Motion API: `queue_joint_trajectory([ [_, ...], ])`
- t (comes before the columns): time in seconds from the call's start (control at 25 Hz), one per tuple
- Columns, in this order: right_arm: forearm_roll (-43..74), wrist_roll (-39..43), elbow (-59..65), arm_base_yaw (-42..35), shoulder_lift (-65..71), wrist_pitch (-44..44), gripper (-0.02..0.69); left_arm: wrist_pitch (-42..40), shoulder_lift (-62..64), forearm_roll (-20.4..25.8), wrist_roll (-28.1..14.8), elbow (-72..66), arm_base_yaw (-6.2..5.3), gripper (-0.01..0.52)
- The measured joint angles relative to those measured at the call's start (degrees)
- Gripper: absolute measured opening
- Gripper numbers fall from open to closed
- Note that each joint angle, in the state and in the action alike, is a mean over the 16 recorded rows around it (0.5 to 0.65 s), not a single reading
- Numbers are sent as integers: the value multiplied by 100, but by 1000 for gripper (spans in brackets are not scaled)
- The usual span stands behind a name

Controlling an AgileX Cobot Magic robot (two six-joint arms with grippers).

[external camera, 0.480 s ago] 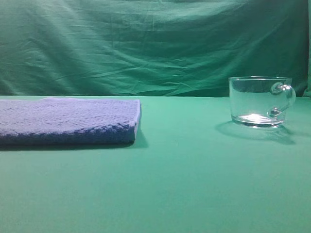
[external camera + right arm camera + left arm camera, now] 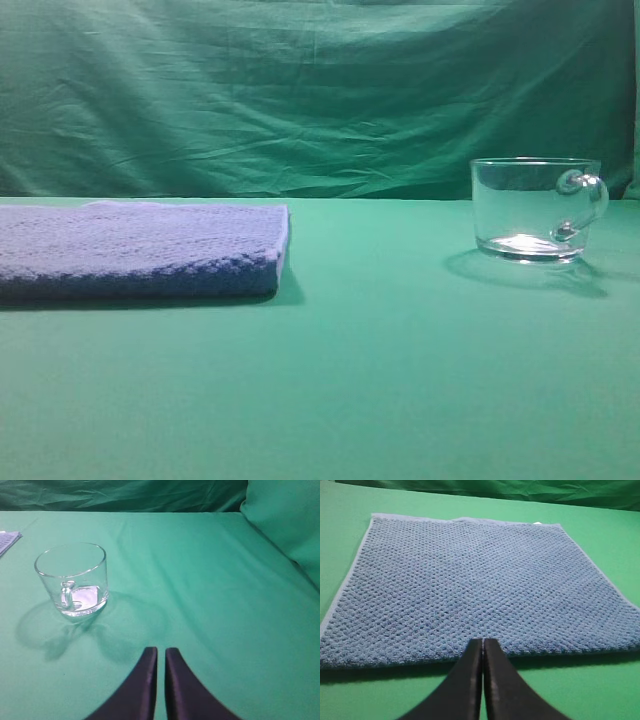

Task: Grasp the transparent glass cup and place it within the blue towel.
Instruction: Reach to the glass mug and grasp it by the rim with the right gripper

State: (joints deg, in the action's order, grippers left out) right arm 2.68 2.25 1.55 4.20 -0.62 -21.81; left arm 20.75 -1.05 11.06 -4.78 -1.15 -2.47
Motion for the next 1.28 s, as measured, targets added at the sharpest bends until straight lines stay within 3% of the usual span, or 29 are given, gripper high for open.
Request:
queue_joint_trajectory([
  [0.44,89,4,3,0,0,137,47,0,0,0,0,0,0,0],
  [1.0,262,273,-385,0,115,2051,47,0,0,0,0,0,0,0],
  [1.28,202,433,-1478,0,950,1335,47,0,0,0,0,0,0,0],
])
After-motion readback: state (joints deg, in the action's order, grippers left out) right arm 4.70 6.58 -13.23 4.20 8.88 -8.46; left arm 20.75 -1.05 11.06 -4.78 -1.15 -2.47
